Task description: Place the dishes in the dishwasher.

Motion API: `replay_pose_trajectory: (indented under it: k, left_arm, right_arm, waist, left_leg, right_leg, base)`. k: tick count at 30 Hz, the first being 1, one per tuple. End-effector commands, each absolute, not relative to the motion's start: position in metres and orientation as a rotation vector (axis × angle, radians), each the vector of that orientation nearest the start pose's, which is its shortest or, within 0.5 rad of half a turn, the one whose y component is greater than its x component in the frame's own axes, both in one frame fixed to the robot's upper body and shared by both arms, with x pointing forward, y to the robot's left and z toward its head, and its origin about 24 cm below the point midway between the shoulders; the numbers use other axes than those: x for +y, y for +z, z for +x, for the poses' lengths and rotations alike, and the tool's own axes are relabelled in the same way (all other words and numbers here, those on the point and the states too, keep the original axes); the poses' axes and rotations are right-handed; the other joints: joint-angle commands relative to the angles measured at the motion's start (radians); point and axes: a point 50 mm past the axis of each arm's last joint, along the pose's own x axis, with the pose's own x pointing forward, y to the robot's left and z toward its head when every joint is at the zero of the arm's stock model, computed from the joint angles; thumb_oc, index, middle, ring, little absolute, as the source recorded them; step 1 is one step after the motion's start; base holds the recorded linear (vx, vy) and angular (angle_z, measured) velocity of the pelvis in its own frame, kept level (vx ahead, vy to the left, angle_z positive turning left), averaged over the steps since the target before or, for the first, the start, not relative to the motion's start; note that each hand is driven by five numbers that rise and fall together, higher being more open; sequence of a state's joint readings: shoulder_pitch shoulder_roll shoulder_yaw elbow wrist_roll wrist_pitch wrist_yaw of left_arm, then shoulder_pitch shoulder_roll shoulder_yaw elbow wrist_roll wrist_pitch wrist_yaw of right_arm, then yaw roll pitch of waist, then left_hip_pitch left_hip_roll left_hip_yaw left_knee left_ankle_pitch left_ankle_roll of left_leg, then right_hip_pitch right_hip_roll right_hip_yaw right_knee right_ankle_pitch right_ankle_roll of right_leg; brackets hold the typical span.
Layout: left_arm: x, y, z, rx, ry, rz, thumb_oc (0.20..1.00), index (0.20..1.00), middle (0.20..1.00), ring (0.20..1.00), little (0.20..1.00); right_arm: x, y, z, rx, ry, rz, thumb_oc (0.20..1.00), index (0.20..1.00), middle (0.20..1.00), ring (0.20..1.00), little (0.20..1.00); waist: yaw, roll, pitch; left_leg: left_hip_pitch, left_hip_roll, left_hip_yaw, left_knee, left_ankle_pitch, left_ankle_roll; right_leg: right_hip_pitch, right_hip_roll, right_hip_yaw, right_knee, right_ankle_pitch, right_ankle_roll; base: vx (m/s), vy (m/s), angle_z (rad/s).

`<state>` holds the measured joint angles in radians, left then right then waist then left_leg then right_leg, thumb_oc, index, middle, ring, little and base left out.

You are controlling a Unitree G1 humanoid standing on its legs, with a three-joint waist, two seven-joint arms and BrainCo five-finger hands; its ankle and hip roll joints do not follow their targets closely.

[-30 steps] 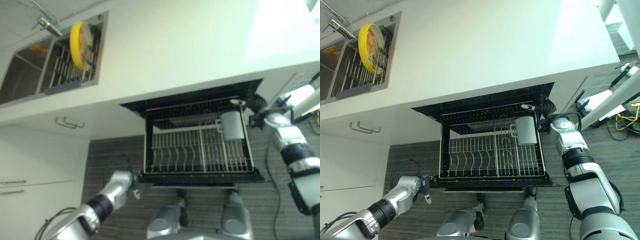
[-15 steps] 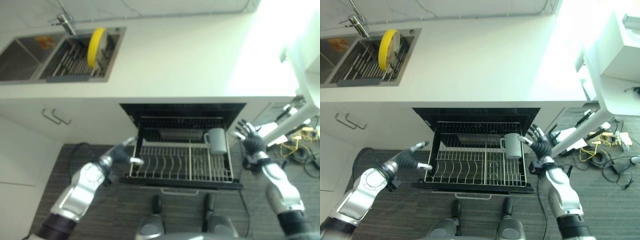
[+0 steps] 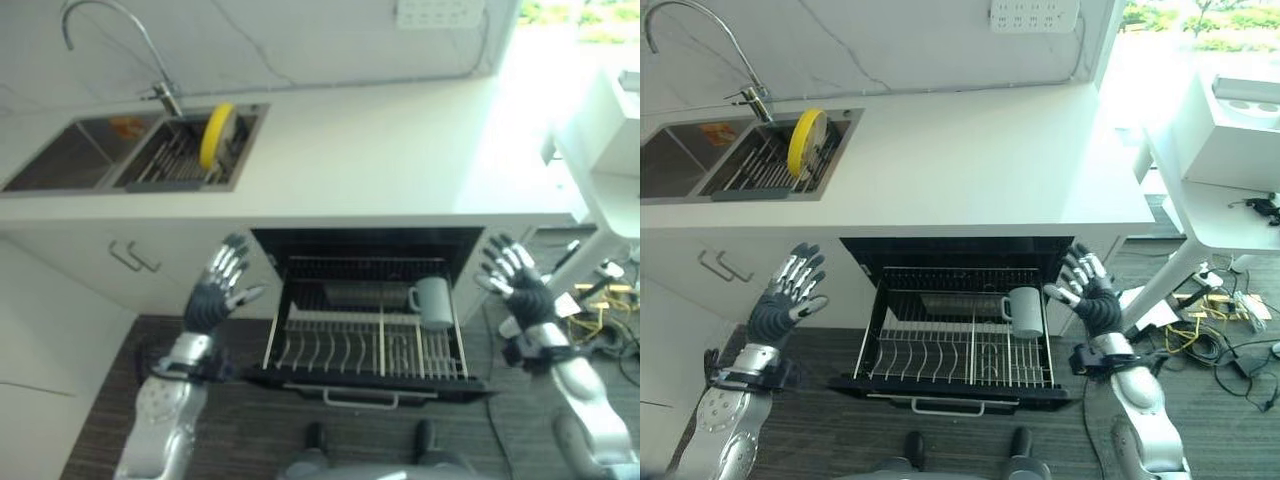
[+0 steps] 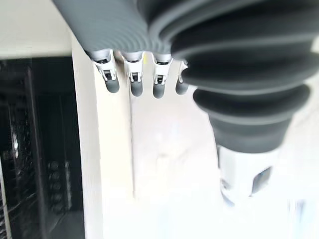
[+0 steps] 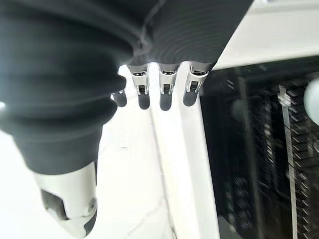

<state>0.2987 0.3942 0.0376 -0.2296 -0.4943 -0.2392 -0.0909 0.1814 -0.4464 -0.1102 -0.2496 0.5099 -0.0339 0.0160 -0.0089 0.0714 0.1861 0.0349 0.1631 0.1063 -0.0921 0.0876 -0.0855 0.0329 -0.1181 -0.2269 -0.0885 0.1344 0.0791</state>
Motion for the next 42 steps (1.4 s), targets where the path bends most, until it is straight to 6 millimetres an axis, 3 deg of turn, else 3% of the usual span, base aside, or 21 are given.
replay_pose_trajectory:
  k: [1, 4, 6, 7, 10, 12, 15, 16, 17, 19, 21, 25, 26, 27, 28, 29, 32, 34, 38, 40, 42]
  left_arm:
    - [0.223, 0.115, 0.206, -0.412, -0.117, -0.015, 1.000, 1.000, 1.000, 1.000, 1.000]
    - [0.224, 0.118, 0.210, -0.445, -0.106, -0.045, 1.000, 1.000, 1.000, 1.000, 1.000]
    - [0.226, 0.125, 0.215, -0.467, -0.118, -0.034, 1.000, 1.000, 1.000, 1.000, 1.000]
    - [0.230, 0.124, 0.219, -0.433, -0.149, -0.036, 1.000, 1.000, 1.000, 1.000, 1.000]
    - [0.229, 0.127, 0.216, -0.419, -0.230, 0.035, 1.000, 1.000, 1.000, 1.000, 1.000]
    - [0.232, 0.129, 0.212, -0.402, -0.264, 0.031, 1.000, 1.000, 1.000, 1.000, 1.000]
    - [0.234, 0.125, 0.213, -0.379, -0.255, -0.027, 1.000, 1.000, 1.000, 1.000, 1.000]
    - [0.232, 0.126, 0.213, -0.381, -0.247, -0.019, 1.000, 1.000, 1.000, 1.000, 1.000]
    - [0.226, 0.125, 0.216, -0.374, -0.242, -0.026, 1.000, 1.000, 1.000, 1.000, 1.000]
    - [0.218, 0.123, 0.219, -0.359, -0.260, -0.044, 1.000, 1.000, 1.000, 1.000, 1.000]
    - [0.209, 0.121, 0.225, -0.348, -0.285, -0.058, 1.000, 1.000, 1.000, 1.000, 1.000]
    - [0.213, 0.116, 0.222, -0.307, -0.306, -0.131, 1.000, 1.000, 1.000, 1.000, 1.000]
    - [0.211, 0.115, 0.221, -0.305, -0.316, -0.135, 1.000, 1.000, 1.000, 1.000, 1.000]
    - [0.211, 0.114, 0.221, -0.306, -0.318, -0.133, 1.000, 1.000, 1.000, 1.000, 1.000]
    - [0.206, 0.113, 0.218, -0.301, -0.331, -0.127, 1.000, 1.000, 1.000, 1.000, 1.000]
    - [0.205, 0.111, 0.216, -0.286, -0.334, -0.136, 1.000, 1.000, 1.000, 1.000, 1.000]
    - [0.208, 0.110, 0.215, -0.284, -0.316, -0.166, 1.000, 1.000, 1.000, 1.000, 1.000]
    - [0.213, 0.110, 0.210, -0.302, -0.279, -0.193, 1.000, 1.000, 1.000, 1.000, 1.000]
    - [0.216, 0.106, 0.203, -0.303, -0.242, -0.138, 1.000, 1.000, 1.000, 1.000, 1.000]
    - [0.220, 0.105, 0.202, -0.302, -0.193, -0.087, 1.000, 1.000, 1.000, 1.000, 1.000]
    - [0.225, 0.103, 0.203, -0.290, -0.203, -0.154, 1.000, 1.000, 1.000, 1.000, 1.000]
  right_arm:
    - [-0.251, 0.136, 0.229, -0.373, -0.027, 0.021, 1.000, 1.000, 1.000, 1.000, 1.000]
    - [-0.258, 0.152, 0.234, -0.419, -0.024, -0.029, 1.000, 1.000, 1.000, 1.000, 1.000]
    - [-0.261, 0.158, 0.237, -0.454, -0.055, -0.048, 1.000, 1.000, 1.000, 1.000, 1.000]
    - [-0.265, 0.159, 0.233, -0.474, -0.089, -0.024, 1.000, 1.000, 1.000, 1.000, 1.000]
    - [-0.266, 0.152, 0.220, -0.456, -0.083, -0.007, 1.000, 1.000, 1.000, 1.000, 1.000]
    - [-0.264, 0.152, 0.217, -0.468, -0.101, 0.003, 1.000, 1.000, 1.000, 1.000, 1.000]
    - [-0.262, 0.159, 0.220, -0.518, -0.153, 0.040, 1.000, 1.000, 1.000, 1.000, 1.000]
    - [-0.260, 0.161, 0.220, -0.524, -0.150, 0.033, 1.000, 1.000, 1.000, 1.000, 1.000]
    - [-0.258, 0.161, 0.217, -0.524, -0.154, 0.027, 1.000, 1.000, 1.000, 1.000, 1.000]
    - [-0.257, 0.159, 0.213, -0.529, -0.168, 0.035, 1.000, 1.000, 1.000, 1.000, 1.000]
    - [-0.258, 0.155, 0.209, -0.540, -0.193, 0.082, 1.000, 1.000, 1.000, 1.000, 1.000]
    - [-0.263, 0.155, 0.202, -0.523, -0.207, 0.099, 1.000, 1.000, 1.000, 1.000, 1.000]
    - [-0.260, 0.154, 0.202, -0.525, -0.207, 0.078, 1.000, 1.000, 1.000, 1.000, 1.000]
    - [-0.259, 0.154, 0.201, -0.526, -0.207, 0.072, 1.000, 1.000, 1.000, 1.000, 1.000]
    - [-0.260, 0.154, 0.201, -0.520, -0.212, 0.052, 1.000, 1.000, 1.000, 1.000, 1.000]
    - [-0.262, 0.156, 0.202, -0.505, -0.215, 0.036, 1.000, 1.000, 1.000, 1.000, 1.000]
    - [-0.266, 0.159, 0.205, -0.484, -0.196, -0.006, 1.000, 1.000, 1.000, 1.000, 1.000]
    - [-0.267, 0.154, 0.204, -0.447, -0.159, -0.032, 1.000, 1.000, 1.000, 1.000, 1.000]
    - [-0.271, 0.154, 0.204, -0.431, -0.121, -0.061, 1.000, 1.000, 1.000, 1.000, 1.000]
    - [-0.272, 0.158, 0.205, -0.452, -0.120, -0.078, 1.000, 1.000, 1.000, 1.000, 1.000]
    - [-0.271, 0.165, 0.206, -0.490, -0.142, -0.101, 1.000, 1.000, 1.000, 1.000, 1.000]
  waist:
    - [-0.017, -0.077, 0.043]
    - [-0.047, -0.076, 0.047]
    - [-0.071, -0.078, 0.056]
    - [-0.072, -0.092, 0.068]
    - [-0.063, -0.116, 0.079]
    - [-0.050, -0.111, 0.076]
    - [-0.036, -0.096, 0.059]
    - [-0.036, -0.096, 0.054]
    - [-0.050, -0.096, 0.044]
    - [-0.062, -0.103, 0.031]
    - [-0.076, -0.110, 0.023]
    - [-0.083, -0.088, 0.008]
    - [-0.083, -0.079, 0.008]
    - [-0.083, -0.077, 0.009]
    - [-0.076, -0.073, 0.012]
    - [-0.087, -0.071, 0.015]
    - [-0.107, -0.072, 0.013]
    - [-0.109, -0.062, 0.010]
    - [-0.078, -0.056, 0.003]
    - [-0.069, -0.051, 0.004]
    - [-0.081, -0.039, 0.009]
  left_leg:
    - [0.027, 0.091, 0.038, 0.184, -0.032, -0.076]
    - [0.087, 0.095, -0.032, 0.173, -0.078, -0.073]
    - [0.143, 0.088, -0.017, 0.120, -0.144, -0.074]
    - [0.155, 0.050, -0.019, 0.125, -0.204, -0.068]
    - [0.131, -0.026, -0.025, 0.181, -0.260, -0.038]
    - [0.137, -0.049, -0.008, 0.163, -0.258, -0.008]
    - [0.151, -0.083, 0.027, 0.084, -0.219, 0.038]
    - [0.158, -0.101, 0.034, 0.057, -0.207, 0.054]
    - [0.172, -0.129, 0.031, 0.016, -0.186, 0.075]
    - [0.172, -0.161, 0.013, 0.005, -0.183, 0.086]
    - [0.170, -0.193, -0.015, 0.005, -0.183, 0.095]
    - [0.187, -0.216, -0.052, 0.011, -0.167, 0.093]
    - [0.183, -0.215, -0.032, 0.061, -0.183, 0.079]
    - [0.178, -0.214, -0.027, 0.079, -0.191, 0.074]
    - [0.128, -0.197, 0.003, 0.186, -0.140, 0.036]
    - [0.086, -0.120, 0.099, 0.218, -0.081, -0.001]
    - [0.102, -0.036, 0.210, 0.148, -0.090, -0.004]
    - [0.111, 0.001, 0.160, 0.026, -0.033, -0.029]
    - [0.045, 0.078, 0.003, 0.005, 0.051, -0.060]
    - [0.030, 0.096, -0.019, 0.005, 0.049, -0.064]
    - [0.027, 0.117, 0.033, 0.005, 0.021, -0.081]
  right_leg:
    - [0.043, -0.051, 0.058, 0.001, -0.083, 0.037]
    - [-0.011, -0.093, 0.104, 0.005, -0.035, 0.058]
    - [-0.073, -0.158, 0.128, 0.026, 0.026, 0.114]
    - [-0.101, -0.248, 0.130, 0.048, 0.078, 0.170]
    - [-0.077, -0.305, 0.130, 0.040, 0.138, 0.173]
    - [-0.059, -0.243, 0.096, 0.089, 0.080, 0.158]
    - [-0.035, -0.085, 0.036, 0.194, -0.054, 0.115]
    - [-0.033, -0.037, 0.016, 0.233, -0.071, 0.102]
    - [-0.038, 0.052, 0.038, 0.289, -0.105, 0.073]
    - [-0.048, 0.110, 0.041, 0.286, -0.097, 0.056]
    - [-0.096, 0.103, 0.006, 0.289, -0.039, 0.063]
    - [-0.098, 0.115, -0.013, 0.277, -0.081, 0.029]
    - [-0.073, 0.119, -0.028, 0.256, -0.136, -0.002]
    - [-0.063, 0.121, -0.030, 0.247, -0.150, -0.011]
    - [-0.012, 0.118, -0.044, 0.207, -0.174, -0.033]
    - [0.023, 0.097, -0.062, 0.184, -0.177, -0.031]
    - [0.036, 0.067, -0.054, 0.167, -0.179, -0.017]
    - [0.054, 0.071, 0.024, 0.140, -0.187, -0.002]
    - [0.066, 0.070, 0.126, 0.129, -0.204, -0.007]
    - [0.059, 0.058, 0.135, 0.141, -0.217, -0.008]
    - [0.035, 0.015, 0.111, 0.148, -0.225, 0.011]
  base:
    - [-0.25, 0.594, 0.14]
    - [-0.19, 0.709, -0.02]
    - [-0.16, 0.794, -0.26]
    - [-0.06, 0.628, 0.11]
    - [-0.05, 0.506, 0.27]
    - [-0.09, 0.403, 0.45]
    - [-0.15, 0.396, 0.06]
    - [-0.08, 0.388, -0.25]
    - [-0.08, 0.293, -0.40]
    - [-0.04, 0.129, -0.23]
    - [0.02, -0.065, 0.10]
    - [0.09, -0.130, 0.41]
    - [0.05, -0.075, 0.27]
    - [0.02, -0.053, 0.25]
    - [0.01, 0.055, 0.38]
    - [0.01, 0.096, 0.35]
    - [0.04, 0.262, 0.31]
    - [0.14, 0.359, 0.11]
    - [0.18, 0.280, -0.60]
    - [0.15, 0.336, -0.88]
    - [0.14, 0.568, -0.69]
